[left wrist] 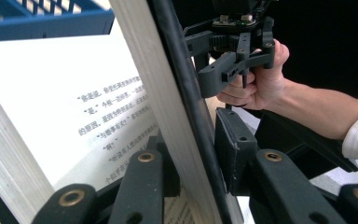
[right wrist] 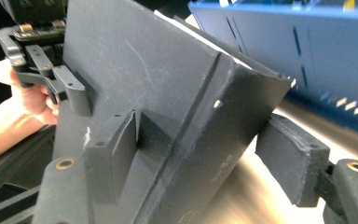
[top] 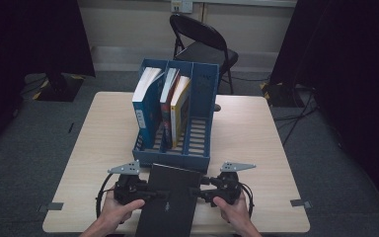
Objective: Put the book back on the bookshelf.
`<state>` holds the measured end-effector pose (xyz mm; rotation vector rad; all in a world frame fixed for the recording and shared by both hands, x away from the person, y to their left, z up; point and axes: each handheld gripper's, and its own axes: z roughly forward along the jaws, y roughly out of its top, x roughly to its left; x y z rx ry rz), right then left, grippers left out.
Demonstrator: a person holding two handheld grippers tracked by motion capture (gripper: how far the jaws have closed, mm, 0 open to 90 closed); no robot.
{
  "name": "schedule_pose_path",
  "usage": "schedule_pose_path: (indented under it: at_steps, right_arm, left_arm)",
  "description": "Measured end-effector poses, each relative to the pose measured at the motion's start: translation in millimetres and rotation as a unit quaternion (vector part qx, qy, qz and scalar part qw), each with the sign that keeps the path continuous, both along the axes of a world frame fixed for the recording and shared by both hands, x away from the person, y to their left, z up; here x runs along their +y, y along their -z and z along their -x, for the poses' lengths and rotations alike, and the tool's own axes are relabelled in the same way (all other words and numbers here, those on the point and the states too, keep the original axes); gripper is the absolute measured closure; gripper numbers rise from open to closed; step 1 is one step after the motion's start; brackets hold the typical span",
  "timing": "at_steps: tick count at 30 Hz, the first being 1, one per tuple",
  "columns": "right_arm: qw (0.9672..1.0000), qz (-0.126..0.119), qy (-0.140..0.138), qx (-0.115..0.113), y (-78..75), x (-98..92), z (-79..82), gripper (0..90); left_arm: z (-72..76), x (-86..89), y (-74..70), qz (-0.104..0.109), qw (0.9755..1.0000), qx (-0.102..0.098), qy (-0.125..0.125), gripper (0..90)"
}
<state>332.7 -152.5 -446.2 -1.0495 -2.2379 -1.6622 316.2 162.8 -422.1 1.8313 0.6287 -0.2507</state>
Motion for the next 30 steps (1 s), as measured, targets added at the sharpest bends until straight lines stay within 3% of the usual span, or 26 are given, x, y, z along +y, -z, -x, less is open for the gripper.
schedule_pose_path:
  at_steps: [2,3,6,10,12,13,16,23,25,30]
  right_arm:
    - [0.9999,0.0,-0.001,-0.01,-6.7,-1.5,-0.5,31.3]
    - [0.9996,0.008,-0.002,-0.027,-15.0,-2.9,-0.9,31.9]
    - [0.9993,0.006,0.003,-0.036,-21.8,-5.2,-1.3,32.1]
    - [0.9975,0.005,0.019,-0.068,-37.5,-9.5,-1.6,36.5]
    - [0.9952,0.005,0.029,-0.093,-49.3,-12.3,-2.1,39.6]
    - [0.9919,0.014,0.036,-0.121,-57.6,-12.9,0.1,40.9]
    - [0.9892,0.019,0.042,-0.139,-64.0,-13.9,2.3,41.8]
    - [0.9852,0.019,0.031,-0.168,-64.7,-13.4,13.2,47.4]
    - [0.9849,0.019,0.029,-0.17,-64.3,-12.6,13.9,47.3]
    - [0.9837,0.035,0.007,-0.176,-62.3,-6.6,19.2,46.2]
  left_arm:
    - [-0.2,-1.2,-3.0,0.005,0.9999,-0.01,-0.001,72.2]
    - [-1.7,-3.1,-6.6,0.009,0.9998,-0.015,-0.003,72.1]
    - [-3.1,-4.7,-11.8,0.011,0.9996,-0.024,-0.001,71.8]
    - [-8.1,-7.5,-23.5,0.01,0.9984,-0.054,-0.012,72.6]
    - [-9.7,-9.1,-27.8,0.004,0.9973,-0.072,-0.017,73.1]
    - [-10.6,-9.8,-29.7,-0.002,0.9965,-0.081,-0.018,73.1]
    - [-10.6,-12.3,-29.7,-0.01,0.994,-0.108,-0.019,72.7]
    - [-8.4,-6.0,-20.5,-0.012,0.994,-0.104,-0.03,62.0]
    - [-4.1,-6.6,-20.3,-0.025,0.991,-0.12,-0.054,59.2]
    - [1.1,2.0,-17.4,-0.023,0.9917,-0.116,-0.05,55.1]
